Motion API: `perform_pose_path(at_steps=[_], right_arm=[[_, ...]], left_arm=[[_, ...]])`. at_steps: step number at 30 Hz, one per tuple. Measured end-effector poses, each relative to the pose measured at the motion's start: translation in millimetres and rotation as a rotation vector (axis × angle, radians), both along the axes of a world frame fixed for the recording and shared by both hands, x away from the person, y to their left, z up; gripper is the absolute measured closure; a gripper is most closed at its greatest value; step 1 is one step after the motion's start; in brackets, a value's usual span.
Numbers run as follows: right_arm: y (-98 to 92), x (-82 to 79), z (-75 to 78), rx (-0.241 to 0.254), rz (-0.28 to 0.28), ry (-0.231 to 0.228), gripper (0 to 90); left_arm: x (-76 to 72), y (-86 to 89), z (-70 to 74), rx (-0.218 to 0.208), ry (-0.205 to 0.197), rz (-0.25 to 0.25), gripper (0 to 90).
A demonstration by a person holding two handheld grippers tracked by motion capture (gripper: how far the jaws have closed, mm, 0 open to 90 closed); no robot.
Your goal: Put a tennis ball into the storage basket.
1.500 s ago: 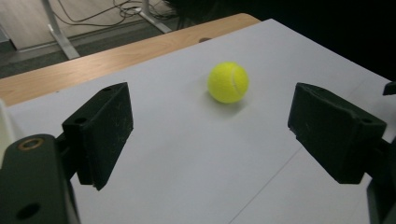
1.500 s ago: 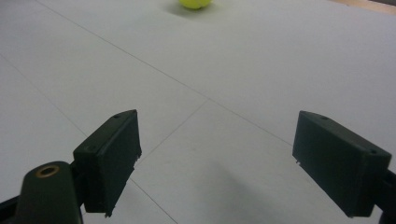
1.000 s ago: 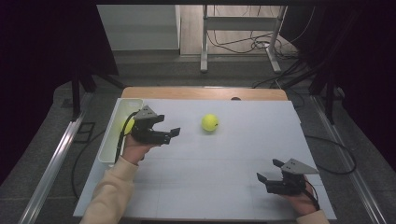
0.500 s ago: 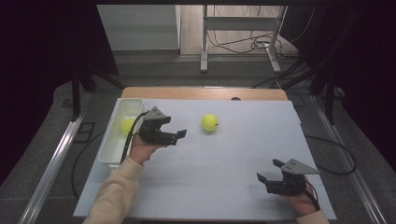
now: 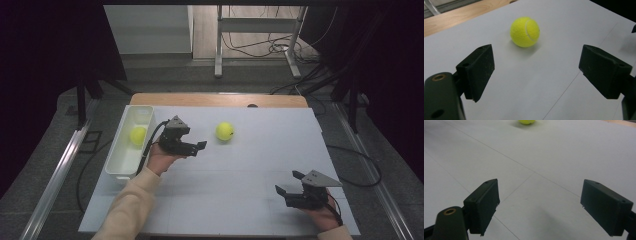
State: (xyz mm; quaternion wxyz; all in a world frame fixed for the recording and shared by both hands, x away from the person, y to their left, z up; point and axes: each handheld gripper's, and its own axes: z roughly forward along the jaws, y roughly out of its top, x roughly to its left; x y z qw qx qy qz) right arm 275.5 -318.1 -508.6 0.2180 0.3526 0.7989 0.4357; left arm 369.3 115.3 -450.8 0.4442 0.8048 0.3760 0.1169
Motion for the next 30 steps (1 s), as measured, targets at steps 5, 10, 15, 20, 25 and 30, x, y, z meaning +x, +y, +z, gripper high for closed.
perform_pose_path(at_steps=[5, 10, 15, 20, 25, 30], right_arm=[[-0.3, -0.3, 0.4, -0.003, -0.001, 0.0, 16.1], [-0.9, -0.5, 1.0, 0.002, 0.0, -0.002, 16.1], [-0.8, -0.6, 1.0, 0.002, 0.002, -0.002, 16.1], [-0.7, -0.3, 0.5, 0.003, 0.004, -0.001, 16.1], [-0.3, -0.1, 0.1, 0.001, 0.005, 0.0, 16.1], [0.1, 0.3, -0.1, -0.002, 0.008, 0.0, 16.1]], left_arm=[[3.9, -8.7, -1.2, 0.01, 0.003, -0.01, 13.7], [7.7, -14.4, -2.8, 0.019, 0.009, -0.008, 13.8], [13.5, -21.0, -5.2, 0.03, 0.019, -0.007, 13.2], [19.4, -23.8, -7.7, 0.026, 0.031, 0.002, 12.2], [24.8, -26.2, -11.0, 0.032, 0.045, -0.002, 11.9], [31.6, -31.0, -13.5, 0.045, 0.05, -0.004, 11.3]])
